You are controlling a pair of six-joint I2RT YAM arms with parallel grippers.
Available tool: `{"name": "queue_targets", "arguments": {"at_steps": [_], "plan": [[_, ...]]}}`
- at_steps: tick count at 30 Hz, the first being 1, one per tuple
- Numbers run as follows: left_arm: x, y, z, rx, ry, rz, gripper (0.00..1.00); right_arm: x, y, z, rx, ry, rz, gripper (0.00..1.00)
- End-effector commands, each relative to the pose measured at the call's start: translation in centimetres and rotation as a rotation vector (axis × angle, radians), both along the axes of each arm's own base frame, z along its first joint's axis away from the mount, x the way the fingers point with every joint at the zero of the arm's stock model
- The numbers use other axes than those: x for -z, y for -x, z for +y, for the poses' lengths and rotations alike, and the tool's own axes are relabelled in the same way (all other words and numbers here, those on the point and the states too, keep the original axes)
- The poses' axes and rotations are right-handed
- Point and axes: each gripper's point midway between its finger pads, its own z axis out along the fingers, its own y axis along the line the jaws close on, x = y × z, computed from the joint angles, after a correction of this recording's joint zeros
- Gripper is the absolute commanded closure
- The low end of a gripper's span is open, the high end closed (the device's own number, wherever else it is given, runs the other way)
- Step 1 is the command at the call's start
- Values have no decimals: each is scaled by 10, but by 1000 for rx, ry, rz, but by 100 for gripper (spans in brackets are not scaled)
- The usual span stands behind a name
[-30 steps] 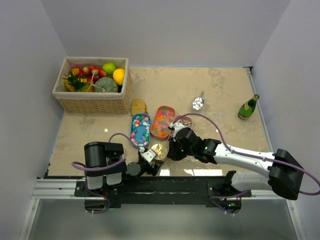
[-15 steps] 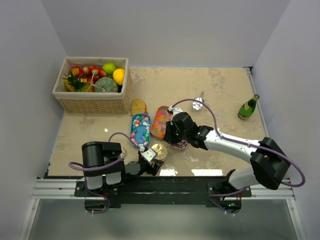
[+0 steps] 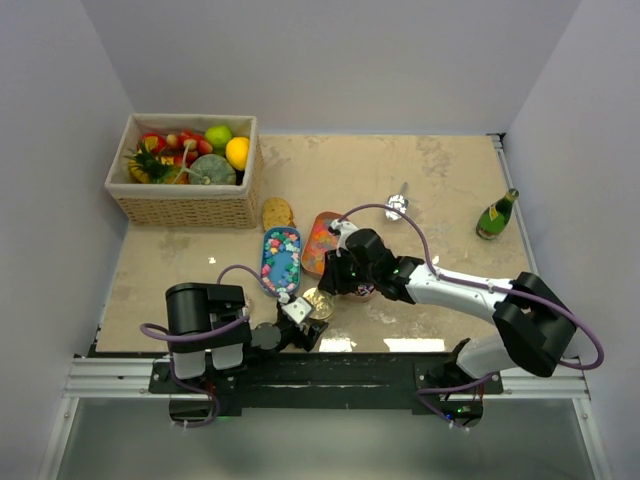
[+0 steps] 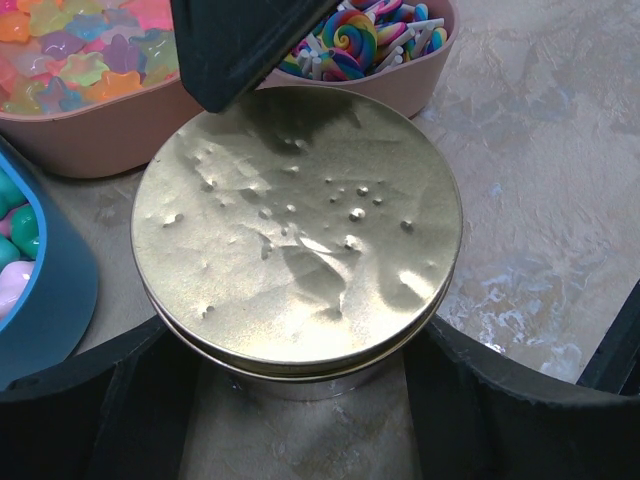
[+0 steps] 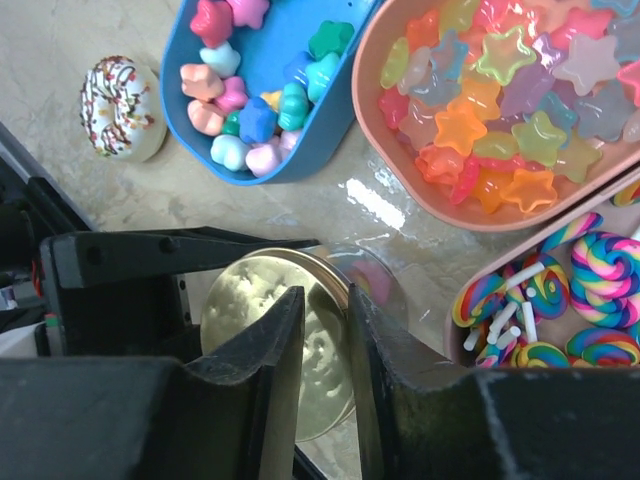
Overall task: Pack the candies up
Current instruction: Screw the bottle lid onto the packing bottle.
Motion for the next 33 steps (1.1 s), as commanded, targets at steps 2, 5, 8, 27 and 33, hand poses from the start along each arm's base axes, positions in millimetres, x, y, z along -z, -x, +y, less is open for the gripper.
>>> {"name": "queue_targets", "arguments": {"at_steps": [2, 5, 8, 27, 33], "plan": [[-47, 11, 4, 40, 251, -6, 29, 6, 3, 1, -23, -9, -7, 70], [-47, 11, 4, 36, 249, -6, 29, 8, 6, 1, -33, -7, 3, 70], [-47, 10, 4, 30, 250, -6, 29, 11, 11, -1, -45, -11, 19, 74], [-38, 1, 10, -44, 225, 8, 28, 32, 69, -28, -168, -46, 128, 97], [-38, 2, 8, -35, 227, 10, 28, 24, 78, -42, -161, -26, 118, 96]]}}
